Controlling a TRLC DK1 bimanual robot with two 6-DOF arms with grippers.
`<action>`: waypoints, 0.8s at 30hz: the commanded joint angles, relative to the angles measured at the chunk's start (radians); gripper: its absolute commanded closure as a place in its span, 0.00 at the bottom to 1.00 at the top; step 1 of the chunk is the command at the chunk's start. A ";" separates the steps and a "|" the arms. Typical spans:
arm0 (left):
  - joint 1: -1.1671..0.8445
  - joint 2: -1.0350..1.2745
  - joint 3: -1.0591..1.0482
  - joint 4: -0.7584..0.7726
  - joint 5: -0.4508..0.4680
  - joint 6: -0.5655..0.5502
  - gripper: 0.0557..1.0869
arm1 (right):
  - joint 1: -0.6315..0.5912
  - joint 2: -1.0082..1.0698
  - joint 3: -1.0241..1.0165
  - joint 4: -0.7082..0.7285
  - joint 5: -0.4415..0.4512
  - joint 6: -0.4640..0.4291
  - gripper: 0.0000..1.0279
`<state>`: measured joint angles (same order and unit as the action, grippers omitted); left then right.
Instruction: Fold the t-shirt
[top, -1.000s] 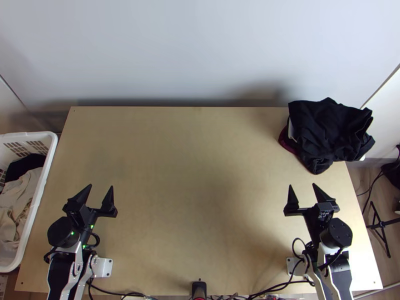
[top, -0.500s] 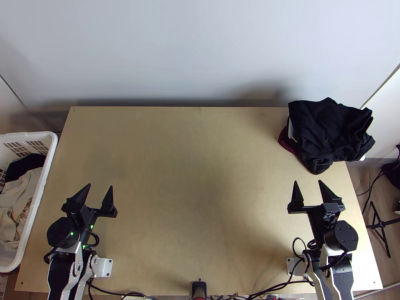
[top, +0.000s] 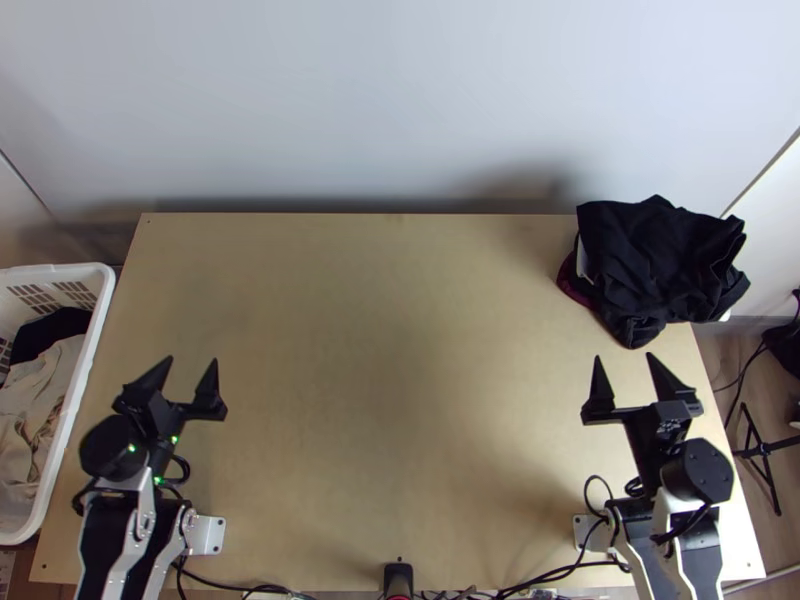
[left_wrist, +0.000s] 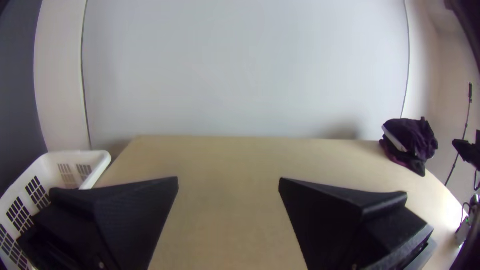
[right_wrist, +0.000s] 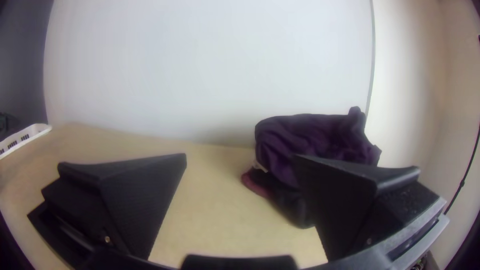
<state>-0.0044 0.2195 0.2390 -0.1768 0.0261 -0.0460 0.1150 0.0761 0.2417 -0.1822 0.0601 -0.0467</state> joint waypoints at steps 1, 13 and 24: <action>-0.002 0.179 0.194 -0.050 0.003 -0.046 0.05 | 0.005 0.163 0.157 -0.017 0.006 -0.005 0.05; -0.012 0.531 0.634 -0.121 0.003 -0.100 0.05 | 0.109 0.603 0.524 0.044 0.075 0.010 0.05; 0.001 0.971 1.023 -0.222 0.000 -0.110 0.05 | 0.124 1.070 0.765 0.132 0.104 -0.012 0.05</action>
<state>-0.0116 0.9489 1.0462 -0.3519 0.0292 -0.1577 0.2276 0.8814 0.8604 -0.0849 0.1501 -0.0437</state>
